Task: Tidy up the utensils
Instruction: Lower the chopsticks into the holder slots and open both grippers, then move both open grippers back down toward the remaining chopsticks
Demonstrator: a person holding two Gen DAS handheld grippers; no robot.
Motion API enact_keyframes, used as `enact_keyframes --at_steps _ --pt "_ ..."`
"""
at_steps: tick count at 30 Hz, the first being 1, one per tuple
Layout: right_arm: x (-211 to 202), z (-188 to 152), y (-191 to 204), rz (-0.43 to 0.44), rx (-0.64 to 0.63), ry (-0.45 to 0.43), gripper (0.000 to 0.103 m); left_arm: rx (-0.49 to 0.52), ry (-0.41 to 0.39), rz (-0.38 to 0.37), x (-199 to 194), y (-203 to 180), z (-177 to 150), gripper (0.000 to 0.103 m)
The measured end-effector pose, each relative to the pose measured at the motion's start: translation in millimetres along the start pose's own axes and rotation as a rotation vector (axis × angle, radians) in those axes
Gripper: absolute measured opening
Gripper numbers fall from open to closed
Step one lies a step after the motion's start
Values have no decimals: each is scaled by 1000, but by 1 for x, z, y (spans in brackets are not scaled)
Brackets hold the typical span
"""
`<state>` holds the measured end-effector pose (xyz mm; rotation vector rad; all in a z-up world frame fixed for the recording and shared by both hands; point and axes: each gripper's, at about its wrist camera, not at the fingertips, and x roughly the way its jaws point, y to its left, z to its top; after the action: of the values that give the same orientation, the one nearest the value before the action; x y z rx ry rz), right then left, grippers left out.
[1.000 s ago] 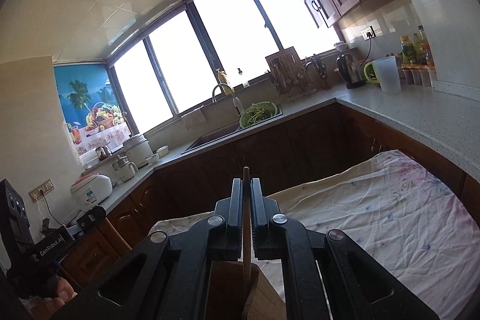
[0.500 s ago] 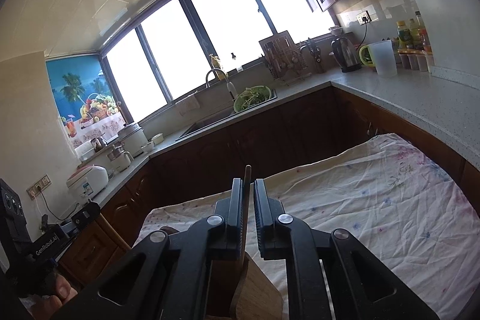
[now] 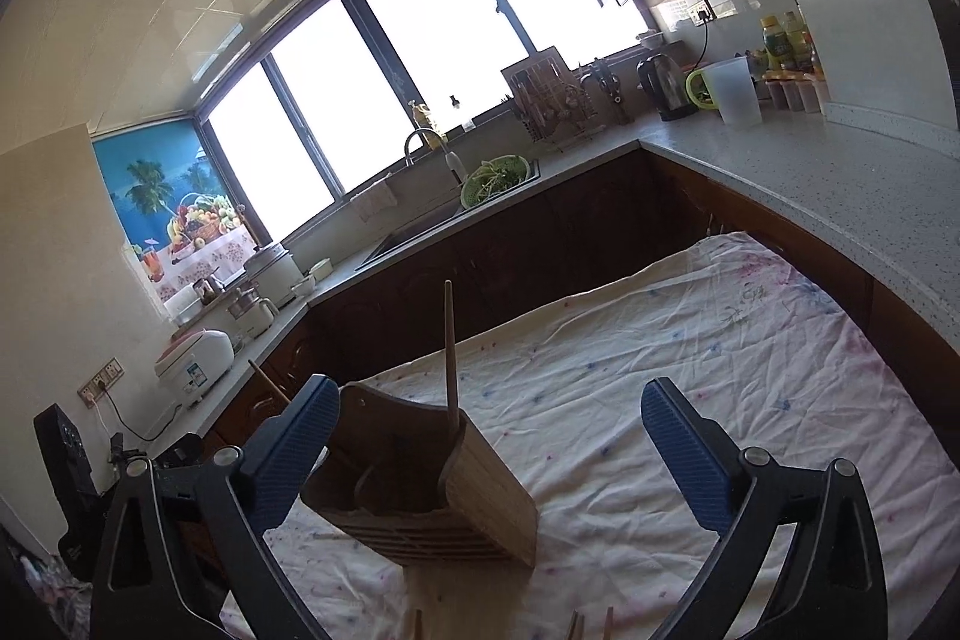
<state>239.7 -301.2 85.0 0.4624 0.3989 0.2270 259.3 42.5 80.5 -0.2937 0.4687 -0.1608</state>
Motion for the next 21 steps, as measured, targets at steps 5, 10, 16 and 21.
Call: enact_keyframes --at_steps 5,10,16,21 --pt "-35 -24 -11 -32 -6 24 102 -1 59 5 -23 0 -26 89" --pt "-64 -52 -12 -79 -59 44 102 0 123 2 -40 0 -58 89" --pt "-84 -85 -13 -120 -109 81 102 1 194 -4 -50 -6 -90 89" --pt "-82 -104 -14 -125 -129 133 101 14 246 -18 -46 -16 -108 89"
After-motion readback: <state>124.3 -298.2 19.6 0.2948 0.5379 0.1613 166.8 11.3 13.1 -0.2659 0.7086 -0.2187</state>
